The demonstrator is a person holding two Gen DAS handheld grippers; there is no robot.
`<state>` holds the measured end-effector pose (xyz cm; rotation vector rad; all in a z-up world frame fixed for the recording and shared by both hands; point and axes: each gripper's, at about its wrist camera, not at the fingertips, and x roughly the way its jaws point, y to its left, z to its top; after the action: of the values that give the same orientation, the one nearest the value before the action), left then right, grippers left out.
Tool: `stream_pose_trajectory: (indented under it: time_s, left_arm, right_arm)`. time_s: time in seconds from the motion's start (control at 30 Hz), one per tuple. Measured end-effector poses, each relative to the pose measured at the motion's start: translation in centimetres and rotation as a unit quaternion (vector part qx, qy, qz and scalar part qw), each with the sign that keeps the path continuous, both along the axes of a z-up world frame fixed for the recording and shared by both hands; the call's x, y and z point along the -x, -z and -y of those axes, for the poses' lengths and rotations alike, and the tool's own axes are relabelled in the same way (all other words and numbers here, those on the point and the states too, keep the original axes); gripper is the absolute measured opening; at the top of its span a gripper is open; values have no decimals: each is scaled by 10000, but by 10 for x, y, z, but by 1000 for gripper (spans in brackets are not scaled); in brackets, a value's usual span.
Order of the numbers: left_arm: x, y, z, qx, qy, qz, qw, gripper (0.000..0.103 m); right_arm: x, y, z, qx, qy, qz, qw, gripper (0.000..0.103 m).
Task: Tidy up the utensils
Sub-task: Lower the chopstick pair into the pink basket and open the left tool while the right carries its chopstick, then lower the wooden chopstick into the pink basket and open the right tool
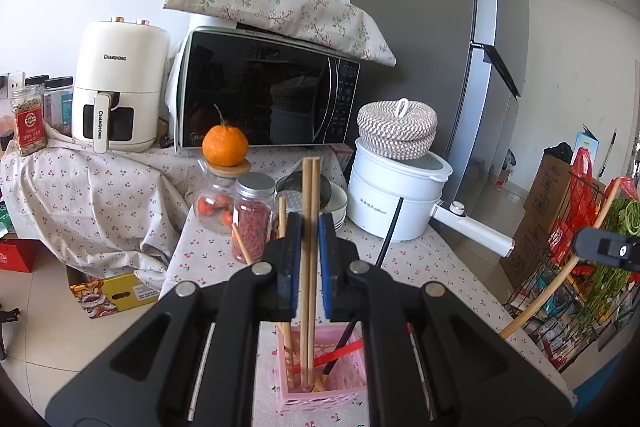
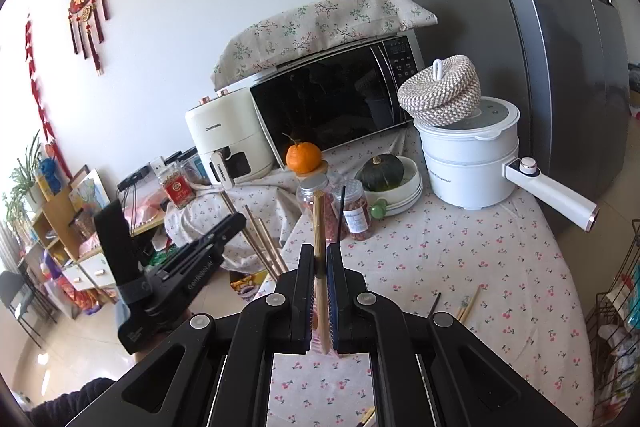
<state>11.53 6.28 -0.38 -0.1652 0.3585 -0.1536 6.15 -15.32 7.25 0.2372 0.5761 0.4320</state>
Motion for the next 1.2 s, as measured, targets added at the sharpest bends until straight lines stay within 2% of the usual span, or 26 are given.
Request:
stream_pose_trajectory:
  time_s: [0.17,0.2,0.23,0.33,0.43,0.53,0.8,0.93,1.2]
  left_arm:
    - [-3,7,2,-111,26,-277,9996,13]
    - [-2,6,1,-106,34,-309,9995,21]
    - [0,6,0,-84,39,-331,9994,33]
    - [6,3,-7,21,42,-372,9993,55]
    - [14,2,-12,16,51,-507,9987,70]
    - [21,7,-17,-110,27,-713,9974,79]
    - [33,32,-30,-331,39,-1342,9904,86]
    - [34,43,-33,-283,118,-1669,9855,86]
    - [34,48,-30,-264,193,-1812,9829,87]
  right_arm:
    - [1,-9,-9,-160,-21,241,9996,6]
    - [1,-10,-11,-182,-12,287,9994,6]
    - [0,-11,-13,-201,1,331,9992,6]
    - [-2,-13,-22,-171,38,478,9987,6]
    - [-6,-12,-33,-60,79,646,9979,6]
    - [-13,-7,-41,-57,59,704,9975,6]
    - [-30,11,-56,9,103,700,9975,6]
    - [-41,24,-61,36,91,486,9988,6]
    - [-61,48,-61,9,141,40,9999,6]
